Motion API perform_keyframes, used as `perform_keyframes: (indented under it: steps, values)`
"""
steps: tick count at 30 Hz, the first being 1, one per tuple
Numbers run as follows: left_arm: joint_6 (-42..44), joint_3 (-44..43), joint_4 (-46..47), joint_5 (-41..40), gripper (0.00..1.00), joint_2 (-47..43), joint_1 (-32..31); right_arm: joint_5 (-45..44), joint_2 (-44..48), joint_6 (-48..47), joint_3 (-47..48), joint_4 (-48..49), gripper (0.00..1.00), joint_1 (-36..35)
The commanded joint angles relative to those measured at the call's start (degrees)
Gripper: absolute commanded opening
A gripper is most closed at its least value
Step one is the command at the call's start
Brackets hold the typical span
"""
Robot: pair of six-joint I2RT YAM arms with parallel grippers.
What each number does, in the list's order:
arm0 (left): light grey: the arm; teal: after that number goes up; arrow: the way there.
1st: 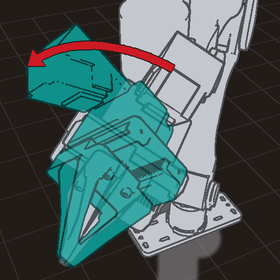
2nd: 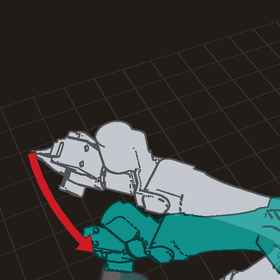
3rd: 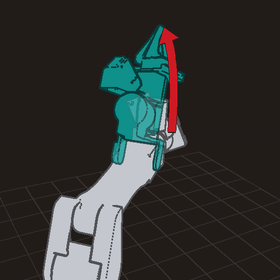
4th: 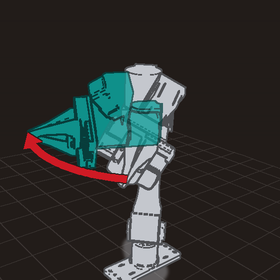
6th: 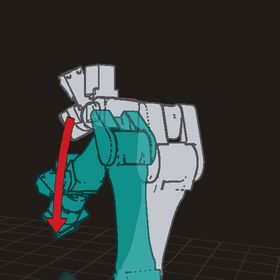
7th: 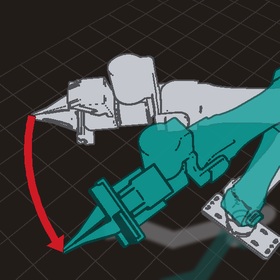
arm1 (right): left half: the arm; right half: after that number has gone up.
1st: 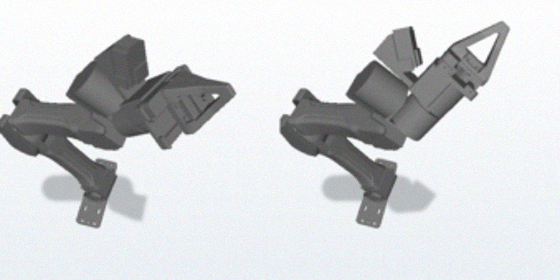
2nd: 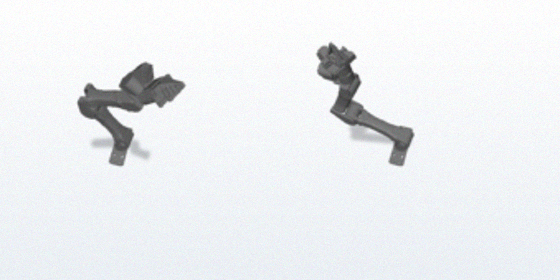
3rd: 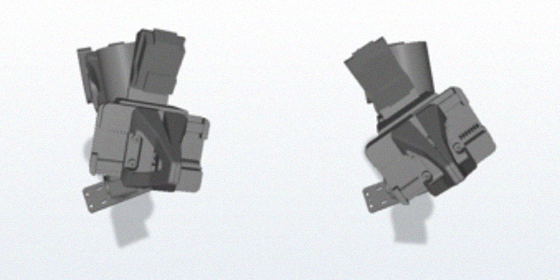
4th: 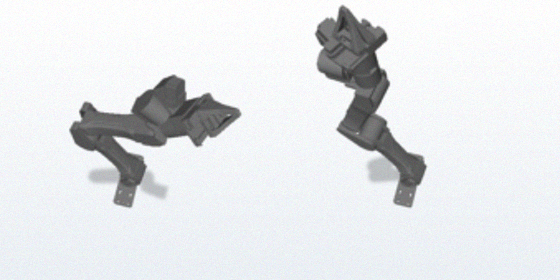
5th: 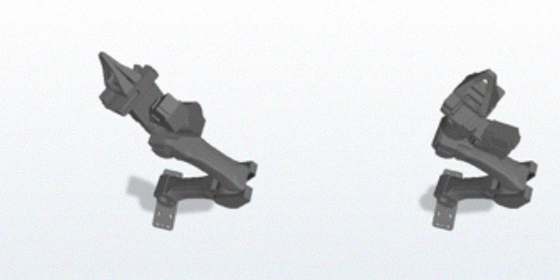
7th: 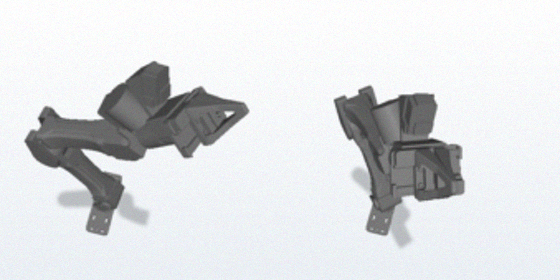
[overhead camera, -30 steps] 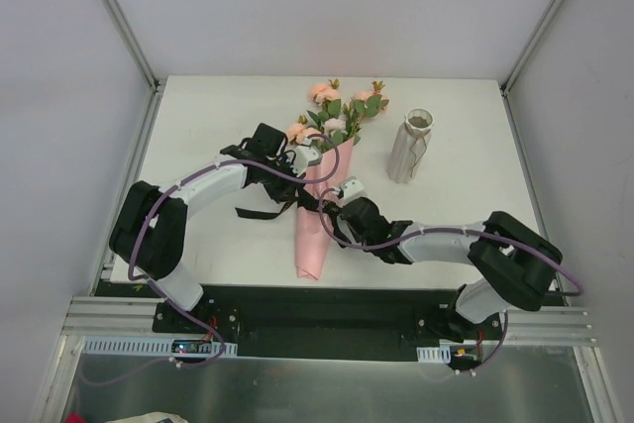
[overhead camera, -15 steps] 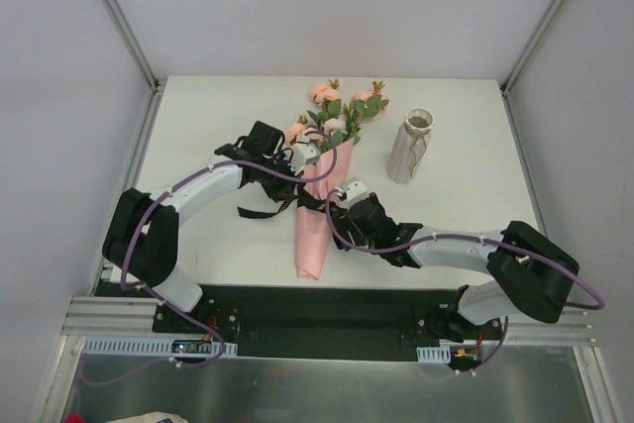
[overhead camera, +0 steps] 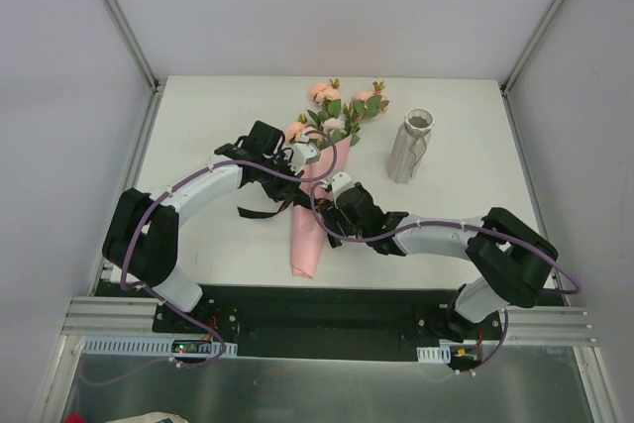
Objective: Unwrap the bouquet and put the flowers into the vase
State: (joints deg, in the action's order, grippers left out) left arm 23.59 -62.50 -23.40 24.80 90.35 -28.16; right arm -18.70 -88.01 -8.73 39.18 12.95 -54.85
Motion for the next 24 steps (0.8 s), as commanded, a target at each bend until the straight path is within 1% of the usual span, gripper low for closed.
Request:
perform_keyframes:
  steps: [1, 4, 7, 8, 10, 11, 13, 16, 24]
  values:
    - [0.5, -1.6, -1.7, 0.2, 0.00, -0.4, -0.2, 1.1, -3.0, -3.6, 3.7, 3.3, 0.72, 0.4]
    - [0.6, -1.7, -1.7, 0.4, 0.00, -0.2, -0.2, 2.7, -4.5, -4.4, 4.2, 4.5, 0.67, 0.4]
    - [0.8, -1.7, -1.9, 0.7, 0.00, 0.2, -0.2, 5.4, -5.0, -5.3, 4.3, 5.2, 0.57, 0.4]
    - [0.8, -1.7, -1.8, 0.6, 0.00, 0.3, -0.2, 5.9, -5.0, -5.4, 4.4, 5.2, 0.49, 0.4]
    - [0.9, -1.7, -2.1, 0.5, 0.00, 0.4, -0.2, 7.0, -5.0, -5.3, 4.3, 5.6, 0.42, 0.4]
    - [0.9, -1.7, -2.2, 0.5, 0.00, 0.4, -0.2, 7.3, -4.7, -5.2, 4.2, 5.8, 0.35, 0.4]
    - [0.8, -1.7, -2.4, 0.5, 0.00, 0.4, -0.2, 7.0, -4.4, -5.1, 4.2, 5.7, 0.28, 0.4]
    - [0.2, -1.9, -2.8, 0.7, 0.00, 0.1, -0.2, 5.6, -2.9, -4.7, 3.5, 5.4, 0.01, 0.4]
    - [-1.2, -2.5, -4.5, 0.4, 0.00, -3.2, 0.2, -1.9, 6.1, -2.7, -1.2, 3.8, 0.01, 0.4]
